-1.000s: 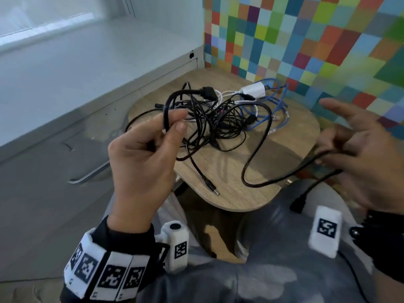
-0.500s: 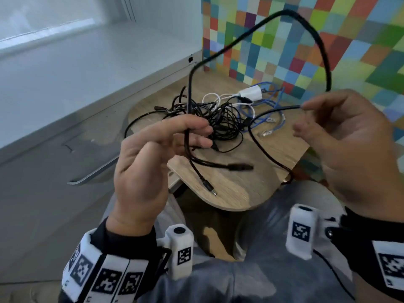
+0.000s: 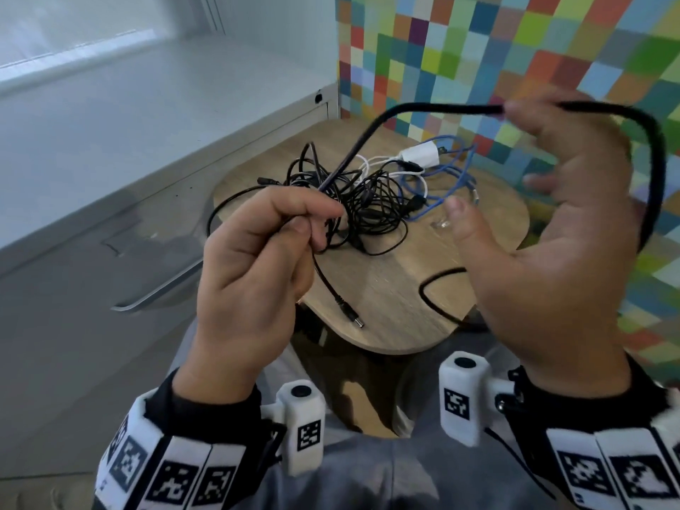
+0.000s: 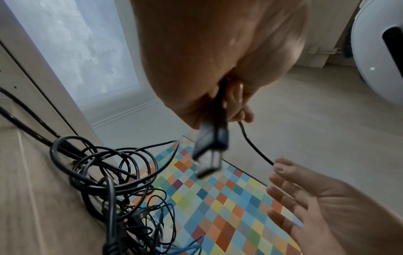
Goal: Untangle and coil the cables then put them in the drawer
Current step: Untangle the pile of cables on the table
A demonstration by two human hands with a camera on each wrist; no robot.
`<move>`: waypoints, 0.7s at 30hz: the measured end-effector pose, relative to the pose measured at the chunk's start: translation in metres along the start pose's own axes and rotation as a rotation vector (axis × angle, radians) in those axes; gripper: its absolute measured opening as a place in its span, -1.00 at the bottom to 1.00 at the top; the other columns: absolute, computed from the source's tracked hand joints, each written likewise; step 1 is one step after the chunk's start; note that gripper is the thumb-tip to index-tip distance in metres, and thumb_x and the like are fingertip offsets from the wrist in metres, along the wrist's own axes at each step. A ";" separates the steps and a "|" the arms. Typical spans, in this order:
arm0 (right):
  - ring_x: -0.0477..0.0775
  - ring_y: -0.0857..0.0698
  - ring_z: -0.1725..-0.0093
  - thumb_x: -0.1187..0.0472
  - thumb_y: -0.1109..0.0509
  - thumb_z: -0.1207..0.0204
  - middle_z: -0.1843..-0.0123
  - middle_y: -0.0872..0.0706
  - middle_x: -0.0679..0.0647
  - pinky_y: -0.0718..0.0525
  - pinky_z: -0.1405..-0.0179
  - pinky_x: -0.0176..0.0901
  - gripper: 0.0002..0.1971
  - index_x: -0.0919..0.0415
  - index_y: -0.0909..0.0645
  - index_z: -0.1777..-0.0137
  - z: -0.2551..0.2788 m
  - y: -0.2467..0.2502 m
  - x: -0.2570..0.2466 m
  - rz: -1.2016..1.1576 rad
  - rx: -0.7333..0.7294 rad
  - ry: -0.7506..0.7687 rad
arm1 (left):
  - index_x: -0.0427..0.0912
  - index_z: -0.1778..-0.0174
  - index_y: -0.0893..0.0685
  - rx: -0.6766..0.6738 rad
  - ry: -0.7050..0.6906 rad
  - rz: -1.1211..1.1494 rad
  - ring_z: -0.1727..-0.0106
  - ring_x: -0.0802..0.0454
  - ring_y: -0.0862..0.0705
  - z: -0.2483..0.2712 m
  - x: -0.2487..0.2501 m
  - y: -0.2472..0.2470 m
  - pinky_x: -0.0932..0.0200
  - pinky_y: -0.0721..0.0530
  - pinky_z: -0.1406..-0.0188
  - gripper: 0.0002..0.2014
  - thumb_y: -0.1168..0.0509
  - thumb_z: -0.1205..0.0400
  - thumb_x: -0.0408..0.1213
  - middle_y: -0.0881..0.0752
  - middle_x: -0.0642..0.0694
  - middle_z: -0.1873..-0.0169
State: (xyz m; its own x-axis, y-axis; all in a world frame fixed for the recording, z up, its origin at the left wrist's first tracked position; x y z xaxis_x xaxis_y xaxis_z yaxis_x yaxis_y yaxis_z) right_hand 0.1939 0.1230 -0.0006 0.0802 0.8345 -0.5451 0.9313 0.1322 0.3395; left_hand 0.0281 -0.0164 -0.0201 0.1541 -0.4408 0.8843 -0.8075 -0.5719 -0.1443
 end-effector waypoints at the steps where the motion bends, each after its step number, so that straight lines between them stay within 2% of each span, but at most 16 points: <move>1: 0.12 -0.70 -0.19 0.29 -0.55 -0.61 -0.27 -0.61 0.04 -0.67 -0.11 0.03 -0.55 0.11 -0.49 -0.43 0.001 0.001 -0.001 -0.071 0.019 -0.023 | -0.21 -0.03 -0.76 -0.003 0.010 0.028 0.59 0.11 -0.25 0.000 0.000 0.001 0.18 -0.17 0.59 -0.72 -0.13 -0.70 -0.51 -0.55 -0.10 0.31; 2: 0.10 -0.75 0.02 0.32 -0.54 -0.63 -0.16 -0.68 0.07 -0.68 0.07 -0.05 -0.58 0.10 -0.50 -0.40 0.002 0.001 -0.002 -0.147 0.027 -0.052 | -0.22 -0.03 -0.77 0.001 0.016 0.044 0.58 0.14 -0.25 -0.001 0.001 0.003 0.18 -0.15 0.58 -0.73 -0.15 -0.68 -0.48 -0.52 -0.09 0.34; 4: -0.02 -0.65 0.41 0.29 -0.50 -0.65 0.26 -0.69 0.03 -0.58 0.36 -0.27 -0.71 0.07 -0.58 -0.31 0.002 0.003 -0.005 -0.225 -0.022 -0.115 | -0.23 -0.04 -0.76 0.019 0.024 0.043 0.57 0.16 -0.25 -0.002 0.000 0.004 0.19 -0.14 0.58 -0.72 -0.13 -0.69 -0.50 -0.48 -0.09 0.37; 5: -0.04 -0.57 0.53 0.25 -0.50 -0.65 0.42 -0.62 0.02 -0.52 0.43 -0.34 -0.74 0.03 -0.63 -0.28 0.002 0.004 -0.006 -0.251 -0.095 -0.155 | -0.23 -0.05 -0.75 0.028 0.024 0.035 0.57 0.16 -0.25 -0.003 0.000 0.003 0.19 -0.14 0.58 -0.70 -0.10 -0.70 -0.51 -0.47 -0.09 0.37; 7: -0.02 -0.50 0.61 0.19 -0.48 -0.63 0.53 -0.56 0.09 -0.52 0.52 -0.31 -0.71 -0.03 -0.67 -0.32 0.005 0.003 -0.009 -0.385 -0.240 -0.266 | -0.21 -0.08 -0.75 0.033 0.017 0.016 0.57 0.17 -0.27 -0.004 0.000 0.003 0.21 -0.19 0.57 -0.67 -0.07 -0.72 -0.51 -0.50 -0.05 0.35; 9: 0.07 -0.54 0.60 0.27 -0.43 -0.67 0.54 -0.55 0.17 -0.58 0.54 -0.21 -0.73 0.04 -0.69 -0.33 0.006 0.002 -0.014 -0.533 -0.227 -0.290 | -0.21 -0.14 -0.74 0.019 0.022 -0.008 0.58 0.18 -0.28 -0.004 -0.001 0.003 0.23 -0.22 0.57 -0.68 -0.07 -0.75 -0.49 -0.54 -0.04 0.31; 11: 0.12 -0.70 0.43 0.40 -0.38 -0.70 0.44 -0.62 0.20 -0.72 0.39 -0.08 -0.75 0.11 -0.67 -0.28 0.004 0.000 -0.018 -0.561 -0.096 -0.198 | -0.18 -0.17 -0.73 -0.005 0.044 -0.047 0.57 0.17 -0.28 -0.004 -0.002 0.003 0.22 -0.21 0.58 -0.67 -0.07 -0.76 -0.48 -0.56 -0.04 0.28; 12: 0.16 -0.78 0.27 0.44 -0.38 -0.70 0.31 -0.71 0.21 -0.77 0.21 -0.01 -0.73 0.12 -0.63 -0.30 0.003 -0.001 -0.018 -0.527 -0.050 -0.140 | -0.15 -0.18 -0.74 -0.018 0.059 -0.070 0.57 0.16 -0.27 -0.004 -0.003 0.002 0.21 -0.20 0.58 -0.67 -0.08 -0.76 -0.47 -0.58 -0.04 0.28; 13: 0.20 -0.82 0.08 0.45 -0.39 -0.69 0.10 -0.78 0.19 -0.78 0.00 0.05 -0.72 0.15 -0.62 -0.32 0.003 -0.002 -0.015 -0.459 -0.031 -0.092 | -0.13 -0.17 -0.75 -0.035 0.070 -0.087 0.57 0.15 -0.27 -0.003 -0.003 0.001 0.20 -0.20 0.58 -0.67 -0.08 -0.76 -0.46 -0.59 -0.04 0.27; 14: 0.20 -0.80 -0.13 0.43 -0.42 -0.69 -0.11 -0.78 0.18 -0.73 -0.22 0.06 -0.72 0.18 -0.62 -0.33 0.003 -0.003 -0.010 -0.354 -0.043 -0.050 | -0.13 -0.17 -0.75 -0.053 0.075 -0.091 0.58 0.14 -0.27 -0.003 -0.002 0.000 0.20 -0.20 0.58 -0.66 -0.08 -0.76 -0.46 -0.60 -0.05 0.27; 15: 0.13 -0.74 -0.31 0.38 -0.45 -0.68 -0.25 -0.75 0.13 -0.65 -0.39 0.01 -0.71 0.18 -0.63 -0.36 0.003 -0.006 -0.004 -0.244 -0.090 -0.046 | -0.14 -0.17 -0.75 -0.071 0.072 -0.085 0.58 0.15 -0.27 -0.002 -0.001 -0.001 0.22 -0.21 0.57 -0.66 -0.08 -0.76 -0.46 -0.61 -0.06 0.27; 16: 0.01 -0.69 -0.40 0.31 -0.46 -0.68 -0.35 -0.72 0.04 -0.59 -0.47 -0.07 -0.66 0.13 -0.63 -0.43 0.005 -0.011 0.002 -0.176 -0.160 -0.101 | -0.16 -0.18 -0.75 -0.088 0.062 -0.069 0.58 0.15 -0.27 -0.002 0.001 -0.002 0.24 -0.22 0.56 -0.67 -0.08 -0.76 -0.47 -0.63 -0.08 0.26; 17: -0.08 -0.68 -0.40 0.27 -0.46 -0.70 -0.37 -0.72 -0.04 -0.60 -0.46 -0.12 -0.61 0.07 -0.61 -0.50 0.008 -0.016 0.006 -0.187 -0.231 -0.191 | -0.19 -0.20 -0.73 -0.105 0.044 -0.045 0.58 0.15 -0.27 -0.001 0.003 -0.002 0.26 -0.24 0.56 -0.68 -0.08 -0.76 -0.47 -0.64 -0.10 0.25; 18: -0.07 -0.74 -0.28 0.26 -0.43 -0.72 -0.29 -0.77 -0.08 -0.67 -0.34 -0.13 -0.61 0.04 -0.60 -0.52 0.011 -0.021 0.008 -0.247 -0.287 -0.275 | -0.22 -0.22 -0.71 -0.122 0.023 -0.018 0.59 0.13 -0.27 -0.002 0.004 -0.002 0.28 -0.25 0.56 -0.71 -0.10 -0.76 -0.46 -0.66 -0.11 0.24; 19: -0.07 -0.79 -0.06 0.27 -0.39 -0.75 -0.11 -0.82 -0.09 -0.72 -0.11 -0.15 -0.65 0.04 -0.64 -0.50 0.014 -0.025 0.010 -0.304 -0.318 -0.334 | -0.24 -0.25 -0.68 -0.134 0.008 0.006 0.60 0.08 -0.27 -0.003 0.004 -0.002 0.28 -0.27 0.56 -0.72 -0.12 -0.74 -0.44 -0.69 -0.14 0.23; 21: -0.08 -0.68 0.36 0.29 -0.31 -0.79 0.23 -0.76 -0.04 -0.63 0.27 -0.25 -0.73 0.04 -0.73 -0.37 0.018 -0.028 0.011 -0.355 -0.312 -0.394 | -0.24 -0.34 -0.62 -0.138 0.022 0.005 0.62 -0.01 -0.29 -0.004 0.001 0.001 0.27 -0.31 0.60 -0.72 -0.12 -0.76 -0.40 -0.73 -0.22 0.22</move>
State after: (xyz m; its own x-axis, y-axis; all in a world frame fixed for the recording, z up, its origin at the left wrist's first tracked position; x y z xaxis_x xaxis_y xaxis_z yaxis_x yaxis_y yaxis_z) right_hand 0.1752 0.1187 -0.0298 -0.0353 0.4584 -0.8880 0.7819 0.5660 0.2611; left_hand 0.0257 -0.0147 -0.0178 0.1386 -0.4276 0.8933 -0.8792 -0.4682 -0.0877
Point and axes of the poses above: each hand's wrist, its own z-axis away from the middle knuckle, its own y-axis out of the back of the hand, x = y × z, the point moved 1 cm from there along -z, towards the middle knuckle
